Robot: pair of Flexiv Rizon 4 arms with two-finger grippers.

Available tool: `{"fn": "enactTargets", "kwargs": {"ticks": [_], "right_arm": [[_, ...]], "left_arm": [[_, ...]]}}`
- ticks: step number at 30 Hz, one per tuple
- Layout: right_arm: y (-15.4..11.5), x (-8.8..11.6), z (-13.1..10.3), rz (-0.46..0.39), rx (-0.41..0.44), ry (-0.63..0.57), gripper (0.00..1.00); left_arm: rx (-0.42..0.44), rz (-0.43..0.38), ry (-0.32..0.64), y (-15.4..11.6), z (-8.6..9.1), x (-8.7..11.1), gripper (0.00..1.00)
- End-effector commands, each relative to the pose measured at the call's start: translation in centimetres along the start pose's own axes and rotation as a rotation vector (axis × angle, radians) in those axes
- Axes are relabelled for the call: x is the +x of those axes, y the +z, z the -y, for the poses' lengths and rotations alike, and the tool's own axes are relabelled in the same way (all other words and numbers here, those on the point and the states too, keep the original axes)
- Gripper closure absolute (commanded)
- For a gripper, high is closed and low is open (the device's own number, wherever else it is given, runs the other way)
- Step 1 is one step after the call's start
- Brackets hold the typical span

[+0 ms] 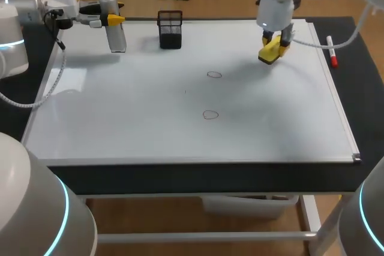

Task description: Pick up the inspection probe, press it on each red-marked spot on the whiteboard one by one, put down the probe, pick up the eraser, and wipe off all the red marks.

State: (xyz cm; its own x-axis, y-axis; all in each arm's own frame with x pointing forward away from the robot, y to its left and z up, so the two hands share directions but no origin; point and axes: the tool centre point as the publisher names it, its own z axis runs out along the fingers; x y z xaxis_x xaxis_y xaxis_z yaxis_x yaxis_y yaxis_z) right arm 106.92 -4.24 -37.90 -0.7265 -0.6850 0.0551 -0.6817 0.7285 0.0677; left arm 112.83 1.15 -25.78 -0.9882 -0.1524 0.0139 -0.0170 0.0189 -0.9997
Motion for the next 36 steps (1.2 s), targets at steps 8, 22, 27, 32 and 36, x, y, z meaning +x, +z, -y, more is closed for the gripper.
{"fn": "enactTargets", "kwargs": {"ticks": [8,22,27,32,36], "right_arm": [[0.3,2.9,3.3,0.022,-0.014,0.085,1.0],[0.3,4.2,4.4,0.024,-0.019,0.133,1.0],[0.3,4.2,4.4,0.024,-0.019,0.133,1.0],[0.3,4.2,4.4,0.024,-0.019,0.133,1.0],[0.3,4.2,4.4,0.024,-0.019,0.133,1.0]], "left_arm": [[-0.003,0.004,0.001,0.0,0.2,0.2,1.0],[-0.003,0.004,0.001,0.0,0.2,0.2,1.0],[-0.003,0.004,0.001,0.0,0.2,0.2,1.0],[-0.003,0.004,0.001,0.0,0.2,0.2,1.0],[-0.003,0.004,0.001,0.0,0.2,0.2,1.0]]}}
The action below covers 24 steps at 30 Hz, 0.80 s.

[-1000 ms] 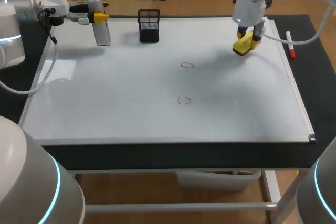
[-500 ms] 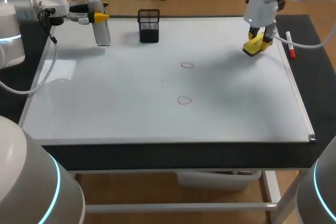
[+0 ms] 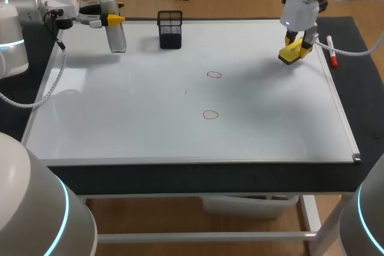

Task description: Pick up the inspection probe, press it on each red-marked spot on the whiteboard one by one, put down the probe, pick up the eraser, and wipe off all the red marks.

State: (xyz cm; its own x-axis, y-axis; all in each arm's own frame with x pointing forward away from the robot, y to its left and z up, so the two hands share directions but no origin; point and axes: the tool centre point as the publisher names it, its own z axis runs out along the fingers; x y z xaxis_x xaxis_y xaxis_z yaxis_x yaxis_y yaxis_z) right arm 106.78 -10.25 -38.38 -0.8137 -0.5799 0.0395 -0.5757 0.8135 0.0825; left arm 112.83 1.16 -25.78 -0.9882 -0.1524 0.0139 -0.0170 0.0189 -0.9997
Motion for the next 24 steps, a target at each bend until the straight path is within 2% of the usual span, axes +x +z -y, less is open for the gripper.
{"fn": "enactTargets", "kwargs": {"ticks": [1,24], "right_arm": [[-0.1,0.0,0.0,-0.002,0.002,-0.002,1.0],[-0.1,0.0,0.0,-0.002,0.002,-0.002,1.0]], "left_arm": [[-0.002,-0.001,0.003,0.2,0.2,0.4,1.0],[0.052,-0.239,-0.002,7.8,0.1,9.2,1.0]]}}
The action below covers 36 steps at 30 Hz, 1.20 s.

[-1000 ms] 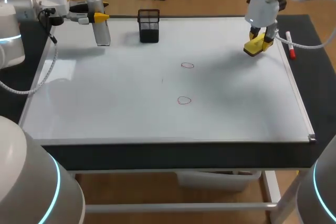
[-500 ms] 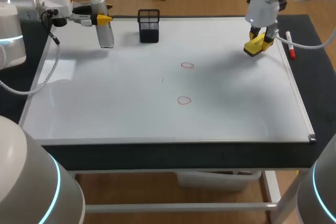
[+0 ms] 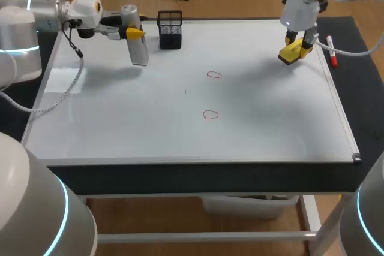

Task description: Pick up the inspection probe, press it on each red-marked spot on the whiteboard one by one, put down the probe, pick up the eraser, and wipe off all the red marks.

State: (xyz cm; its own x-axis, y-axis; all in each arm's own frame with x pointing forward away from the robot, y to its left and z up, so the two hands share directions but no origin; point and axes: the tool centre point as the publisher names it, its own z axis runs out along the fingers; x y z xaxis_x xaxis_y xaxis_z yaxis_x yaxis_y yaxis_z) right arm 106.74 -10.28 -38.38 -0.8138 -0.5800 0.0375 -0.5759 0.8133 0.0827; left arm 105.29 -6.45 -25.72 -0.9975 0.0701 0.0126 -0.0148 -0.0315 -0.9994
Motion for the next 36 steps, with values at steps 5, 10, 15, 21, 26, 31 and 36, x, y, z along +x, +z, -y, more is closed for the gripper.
{"fn": "enactTargets", "kwargs": {"ticks": [5,10,15,21,26,31,36], "right_arm": [[-0.1,0.0,0.0,-0.004,0.003,-0.002,1.0],[-0.1,0.0,0.0,-0.004,0.003,-0.002,1.0],[-0.1,0.0,0.0,-0.004,0.003,-0.002,1.0],[-0.1,0.0,0.0,-0.004,0.003,-0.002,1.0],[-0.1,0.0,0.0,-0.004,0.003,-0.002,1.0],[-0.1,0.0,0.0,-0.004,0.003,-0.002,1.0],[-0.1,0.0,0.0,-0.004,0.003,-0.002,1.0]], "left_arm": [[0.02,-0.061,-0.009,4.3,0.1,1.4,1.0],[0.026,-0.106,-0.012,6.5,0.0,2.1,1.0],[0.025,-0.137,-0.015,8.2,0.0,2.2,1.0],[0.022,-0.174,-0.015,10.4,0.0,2.5,1.0],[0.015,-0.21,-0.02,12.4,-0.1,2.7,1.0],[0.015,-0.236,-0.028,14.3,0.0,2.7,1.0],[0.016,-0.271,-0.042,16.7,-0.3,3.0,1.0]]}}
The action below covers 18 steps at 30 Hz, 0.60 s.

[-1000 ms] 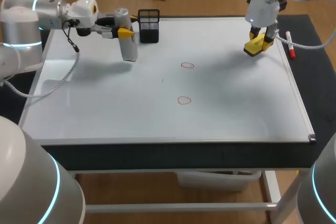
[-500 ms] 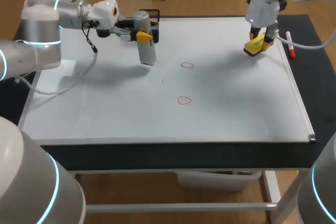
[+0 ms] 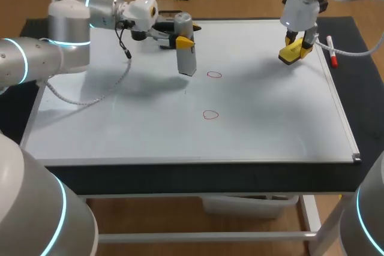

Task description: Pick up the inspection probe, press it on each red-marked spot on the whiteboard one by one, put down the probe, pick up the eraser, and wipe off all the red marks.

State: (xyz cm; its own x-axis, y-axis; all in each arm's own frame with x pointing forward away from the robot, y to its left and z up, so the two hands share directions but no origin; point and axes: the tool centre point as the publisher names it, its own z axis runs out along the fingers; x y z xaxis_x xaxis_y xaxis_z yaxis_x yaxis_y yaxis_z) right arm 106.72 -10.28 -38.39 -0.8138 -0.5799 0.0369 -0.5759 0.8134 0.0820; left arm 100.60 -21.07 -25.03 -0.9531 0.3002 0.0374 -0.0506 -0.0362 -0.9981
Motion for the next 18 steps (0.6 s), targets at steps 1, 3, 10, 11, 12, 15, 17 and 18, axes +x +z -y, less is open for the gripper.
{"fn": "enactTargets", "kwargs": {"ticks": [1,3,10,11,12,15,17,18], "right_arm": [[-0.1,0.0,0.1,-0.004,0.002,-0.002,1.0],[-0.1,0.0,0.1,-0.004,0.002,-0.002,1.0],[-0.1,0.0,0.1,-0.004,0.002,-0.002,1.0],[-0.1,0.0,0.1,-0.004,0.002,-0.002,1.0],[-0.1,0.0,0.1,-0.004,0.002,-0.002,1.0],[-0.1,0.0,0.1,-0.004,0.002,-0.002,1.0],[-0.1,0.0,0.1,-0.004,0.002,-0.002,1.0],[-0.1,0.0,0.1,-0.004,0.002,-0.002,1.0]], "left_arm": [[0.006,-0.043,-0.009,2.0,-0.5,-1.2,1.0],[0.005,-0.055,-0.012,2.9,-0.7,-1.4,1.0],[0.007,-0.083,-0.019,4.9,-1.0,-2.1,1.0],[0.008,-0.089,-0.02,5.1,-1.0,-2.1,1.0],[0.008,-0.09,-0.02,5.2,-1.1,-2.3,1.0],[0.013,-0.093,-0.019,5.5,-1.3,-2.8,1.0],[0.014,-0.094,-0.02,5.6,-1.4,-3.1,1.0],[0.013,-0.094,-0.021,5.7,-1.5,-3.2,1.0]]}}
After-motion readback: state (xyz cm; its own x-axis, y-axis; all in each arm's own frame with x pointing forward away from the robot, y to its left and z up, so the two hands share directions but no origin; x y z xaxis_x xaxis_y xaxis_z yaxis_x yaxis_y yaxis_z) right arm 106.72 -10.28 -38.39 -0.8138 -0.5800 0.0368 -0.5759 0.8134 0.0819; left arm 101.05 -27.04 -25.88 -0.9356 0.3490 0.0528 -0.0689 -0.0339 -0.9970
